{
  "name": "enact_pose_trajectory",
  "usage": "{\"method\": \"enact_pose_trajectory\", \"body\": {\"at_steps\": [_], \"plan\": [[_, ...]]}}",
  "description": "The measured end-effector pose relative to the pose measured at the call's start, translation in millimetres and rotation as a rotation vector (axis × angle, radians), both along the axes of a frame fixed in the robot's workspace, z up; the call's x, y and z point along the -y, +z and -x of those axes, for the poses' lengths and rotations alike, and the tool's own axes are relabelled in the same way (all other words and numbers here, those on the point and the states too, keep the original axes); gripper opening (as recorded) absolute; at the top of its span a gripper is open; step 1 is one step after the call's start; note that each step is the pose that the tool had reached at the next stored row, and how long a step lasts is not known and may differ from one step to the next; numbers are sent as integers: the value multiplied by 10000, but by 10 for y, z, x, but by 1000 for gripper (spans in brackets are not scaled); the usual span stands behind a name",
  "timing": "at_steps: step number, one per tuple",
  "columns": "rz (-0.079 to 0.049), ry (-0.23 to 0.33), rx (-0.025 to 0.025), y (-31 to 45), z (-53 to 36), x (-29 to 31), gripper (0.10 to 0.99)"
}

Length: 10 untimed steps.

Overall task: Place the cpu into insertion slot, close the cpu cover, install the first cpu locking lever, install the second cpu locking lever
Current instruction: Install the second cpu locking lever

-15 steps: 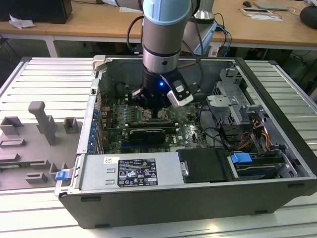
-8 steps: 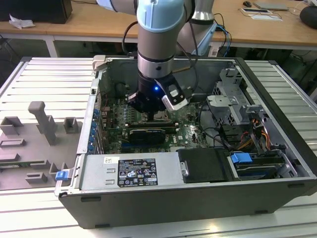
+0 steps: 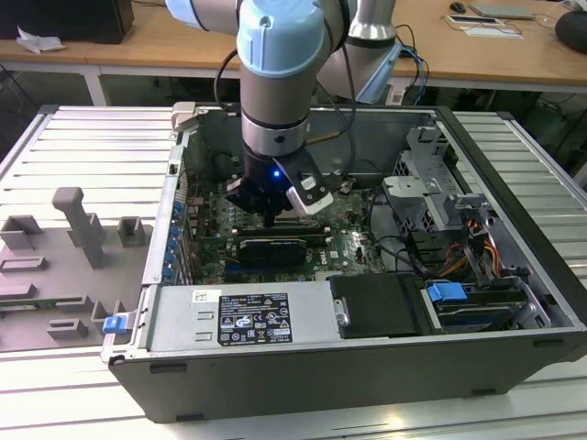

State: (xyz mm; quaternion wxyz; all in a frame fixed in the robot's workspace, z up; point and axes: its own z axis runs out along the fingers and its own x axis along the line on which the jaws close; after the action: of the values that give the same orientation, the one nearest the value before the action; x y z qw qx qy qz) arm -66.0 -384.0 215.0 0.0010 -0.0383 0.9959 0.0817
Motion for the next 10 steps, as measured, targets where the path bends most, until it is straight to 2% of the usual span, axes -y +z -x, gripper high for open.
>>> {"method": "enact_pose_trajectory", "body": {"at_steps": [3, 5, 6, 9, 10], "plan": [[-199, 1, 0, -19, 38, 17, 106], [-447, 7, 0, -36, 57, 47, 106], [-513, 7, 0, -52, 60, 61, 106], [-567, 9, -1, -108, 63, 69, 106], [-630, 13, 0, -126, 66, 69, 106]]}}
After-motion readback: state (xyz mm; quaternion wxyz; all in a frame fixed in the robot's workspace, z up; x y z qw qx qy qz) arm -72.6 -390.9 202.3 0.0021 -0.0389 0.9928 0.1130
